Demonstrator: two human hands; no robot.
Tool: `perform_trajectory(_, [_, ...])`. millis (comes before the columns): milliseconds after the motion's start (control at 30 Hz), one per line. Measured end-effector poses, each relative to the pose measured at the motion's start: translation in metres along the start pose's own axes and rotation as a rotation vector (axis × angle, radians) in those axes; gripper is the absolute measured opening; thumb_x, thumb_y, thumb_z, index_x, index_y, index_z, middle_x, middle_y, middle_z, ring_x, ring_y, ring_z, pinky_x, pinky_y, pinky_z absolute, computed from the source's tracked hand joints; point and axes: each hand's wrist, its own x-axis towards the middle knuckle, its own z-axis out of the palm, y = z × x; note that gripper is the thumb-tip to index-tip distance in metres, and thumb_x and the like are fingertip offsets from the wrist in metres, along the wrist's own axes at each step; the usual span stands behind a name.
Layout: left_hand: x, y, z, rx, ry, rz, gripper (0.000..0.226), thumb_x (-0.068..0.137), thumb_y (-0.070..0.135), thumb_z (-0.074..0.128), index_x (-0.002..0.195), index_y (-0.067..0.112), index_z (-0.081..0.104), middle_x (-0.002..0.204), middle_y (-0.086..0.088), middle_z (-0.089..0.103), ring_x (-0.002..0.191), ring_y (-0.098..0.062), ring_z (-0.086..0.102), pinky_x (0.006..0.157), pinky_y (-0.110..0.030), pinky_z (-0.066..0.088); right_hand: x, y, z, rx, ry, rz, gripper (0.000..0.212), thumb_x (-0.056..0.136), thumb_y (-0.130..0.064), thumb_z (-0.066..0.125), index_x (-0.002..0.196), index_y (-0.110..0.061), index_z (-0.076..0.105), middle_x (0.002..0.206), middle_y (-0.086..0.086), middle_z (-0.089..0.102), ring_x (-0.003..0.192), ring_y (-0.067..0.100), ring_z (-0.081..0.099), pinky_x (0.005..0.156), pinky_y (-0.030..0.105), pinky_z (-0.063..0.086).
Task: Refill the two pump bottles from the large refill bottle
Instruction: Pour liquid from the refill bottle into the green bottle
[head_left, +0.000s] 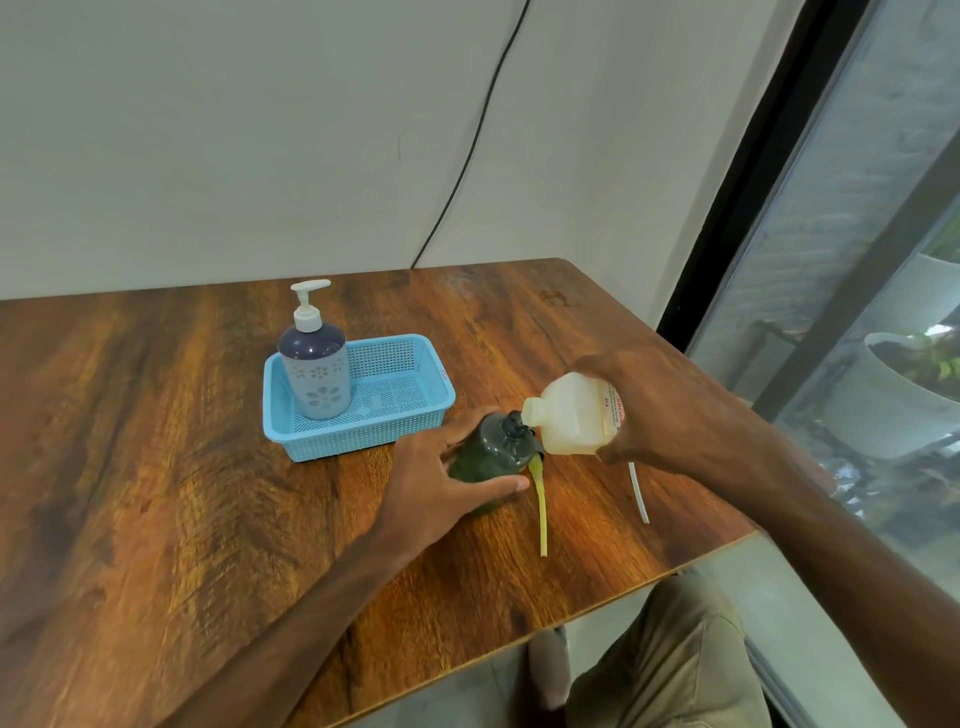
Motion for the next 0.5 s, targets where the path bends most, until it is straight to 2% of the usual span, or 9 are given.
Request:
perform_trajectory(100, [-0.0001,0.0000,0.0005,0.007,-0.001,0.000,0.086,0.065,0.045,0.098,0.141,0.038,0.058,0.119,0.041,0.065,0.124,0.010,0.062,0.097,-0.018,0.056,0.0004,-0.0002,-0.0005,-0.017,0.010,-0.013,0.086,0.077,-0.036,0.085,0.150,-0.031,0.041,0.150,-0.006,0.047,0.140,0.016,0.038,0.112,0.031,0.034])
perform_trajectory(233, [0.0005,-0.0005,0.0005,0.001,0.004,-0.001,0.088,0.066,0.045,0.098,0.144,0.032,0.059,0.128,0.028,0.068,0.126,0.006,0.062,0.100,-0.024,0.058,0.0008,0.0005,-0.0004,-0.019,0.010,-0.019,0.087,0.076,-0.038,0.086,0.150,-0.030,0.041,0.149,-0.006,0.047,0.139,0.016,0.038,0.112,0.032,0.034])
perform_trajectory(500, [0.0005,0.0007,0.0007,-0.003,0.006,-0.007,0.087,0.066,0.043,0.099,0.142,0.035,0.059,0.128,0.029,0.068,0.124,0.007,0.063,0.100,-0.024,0.058,0.0030,0.0013,0.0011,-0.014,-0.002,-0.013,0.088,0.077,-0.037,0.086,0.151,-0.031,0.039,0.151,-0.005,0.045,0.141,0.016,0.036,0.114,0.033,0.033])
